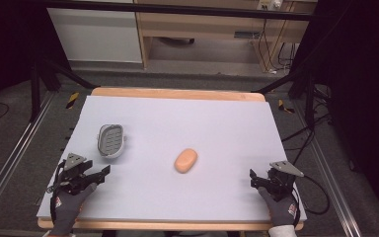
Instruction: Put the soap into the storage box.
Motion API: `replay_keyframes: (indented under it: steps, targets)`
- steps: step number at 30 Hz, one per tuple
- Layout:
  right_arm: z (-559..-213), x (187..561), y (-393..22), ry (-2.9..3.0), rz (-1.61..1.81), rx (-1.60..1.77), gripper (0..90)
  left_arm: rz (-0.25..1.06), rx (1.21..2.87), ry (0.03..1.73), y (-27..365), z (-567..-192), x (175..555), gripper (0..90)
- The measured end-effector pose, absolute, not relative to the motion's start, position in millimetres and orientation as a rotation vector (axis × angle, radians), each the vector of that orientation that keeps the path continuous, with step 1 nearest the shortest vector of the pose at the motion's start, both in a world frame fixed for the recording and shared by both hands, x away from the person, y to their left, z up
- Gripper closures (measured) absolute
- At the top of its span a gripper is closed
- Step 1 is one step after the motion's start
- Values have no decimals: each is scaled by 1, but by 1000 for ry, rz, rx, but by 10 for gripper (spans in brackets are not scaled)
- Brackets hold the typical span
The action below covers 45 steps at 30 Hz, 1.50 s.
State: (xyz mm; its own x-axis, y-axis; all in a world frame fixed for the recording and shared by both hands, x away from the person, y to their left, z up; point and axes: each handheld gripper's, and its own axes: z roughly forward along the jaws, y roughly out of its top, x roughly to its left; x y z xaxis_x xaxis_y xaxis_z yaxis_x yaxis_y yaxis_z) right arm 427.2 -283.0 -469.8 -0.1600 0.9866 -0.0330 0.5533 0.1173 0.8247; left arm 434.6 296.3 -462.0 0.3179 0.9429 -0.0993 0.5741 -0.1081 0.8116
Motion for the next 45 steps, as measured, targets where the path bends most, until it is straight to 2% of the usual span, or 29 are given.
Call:
replay_keyframes:
  steps: [11,32,45]
  targets:
    - [-471,423,-285,1810,921,1503,71,561,1823,1272,274,-453,429,329]
    - [-471,418,-280,1832,950,1481,79,519,1887,1131,223,-436,433,309]
    - [-470,416,-280,1815,944,1485,71,493,1875,1064,185,-417,449,294]
